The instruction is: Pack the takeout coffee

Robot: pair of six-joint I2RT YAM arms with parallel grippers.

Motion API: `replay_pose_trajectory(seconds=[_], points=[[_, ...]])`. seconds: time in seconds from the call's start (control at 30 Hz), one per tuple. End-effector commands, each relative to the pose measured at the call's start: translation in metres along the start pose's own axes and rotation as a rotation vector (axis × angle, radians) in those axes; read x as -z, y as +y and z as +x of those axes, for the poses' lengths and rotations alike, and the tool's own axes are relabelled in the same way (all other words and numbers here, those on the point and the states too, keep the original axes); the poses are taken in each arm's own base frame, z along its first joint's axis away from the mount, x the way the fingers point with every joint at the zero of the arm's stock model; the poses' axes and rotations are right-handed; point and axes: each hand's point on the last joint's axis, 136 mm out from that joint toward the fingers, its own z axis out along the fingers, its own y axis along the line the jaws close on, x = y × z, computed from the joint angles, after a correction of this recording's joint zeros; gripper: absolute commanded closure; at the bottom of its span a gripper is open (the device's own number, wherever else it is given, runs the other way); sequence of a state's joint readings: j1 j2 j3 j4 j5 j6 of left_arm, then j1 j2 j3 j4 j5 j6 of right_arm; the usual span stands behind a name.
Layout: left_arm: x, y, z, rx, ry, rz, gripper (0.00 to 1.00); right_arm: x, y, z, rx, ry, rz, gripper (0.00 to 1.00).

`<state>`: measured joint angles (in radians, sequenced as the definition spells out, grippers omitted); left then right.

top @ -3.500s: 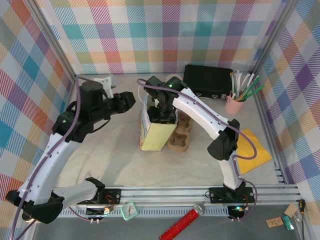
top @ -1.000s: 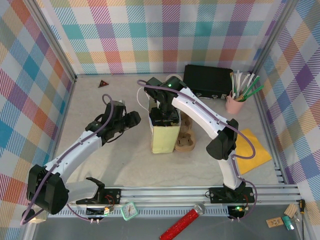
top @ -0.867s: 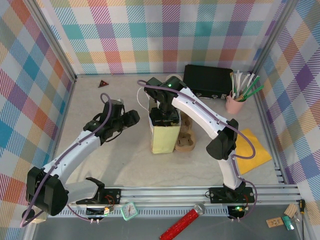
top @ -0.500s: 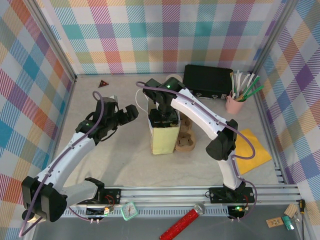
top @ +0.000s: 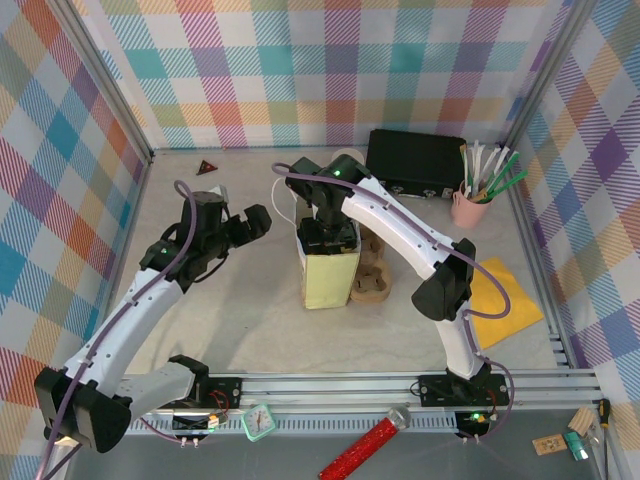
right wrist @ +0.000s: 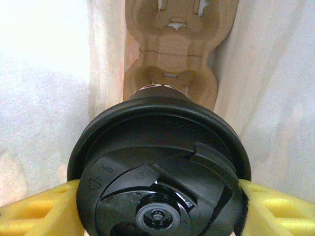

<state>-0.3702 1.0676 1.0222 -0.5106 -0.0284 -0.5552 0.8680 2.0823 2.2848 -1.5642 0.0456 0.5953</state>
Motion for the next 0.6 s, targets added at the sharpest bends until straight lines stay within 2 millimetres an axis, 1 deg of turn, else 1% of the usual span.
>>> replay_pose_trajectory(seconds=[0.0,0.3,0.57], points=[[0.0116,-0.0015,-0.0120,-0.014,-0.036,-0.002,0.00,-0.0064,-0.0045,0.0057,-0.006,0.025,0.036,0.33],[0.0120,-0.0012,-0.0115,-0.013,-0.034,-0.003,0.00,-0.0104,-0.0113,0.0090,-0.014,0.028,0.053,0.33],[0.0126,-0.0010,-0.0105,-0.008,-0.033,0.000,0.00,-0.0136,-0.0131,0.0085,-0.012,0.029,0.058,0.33]])
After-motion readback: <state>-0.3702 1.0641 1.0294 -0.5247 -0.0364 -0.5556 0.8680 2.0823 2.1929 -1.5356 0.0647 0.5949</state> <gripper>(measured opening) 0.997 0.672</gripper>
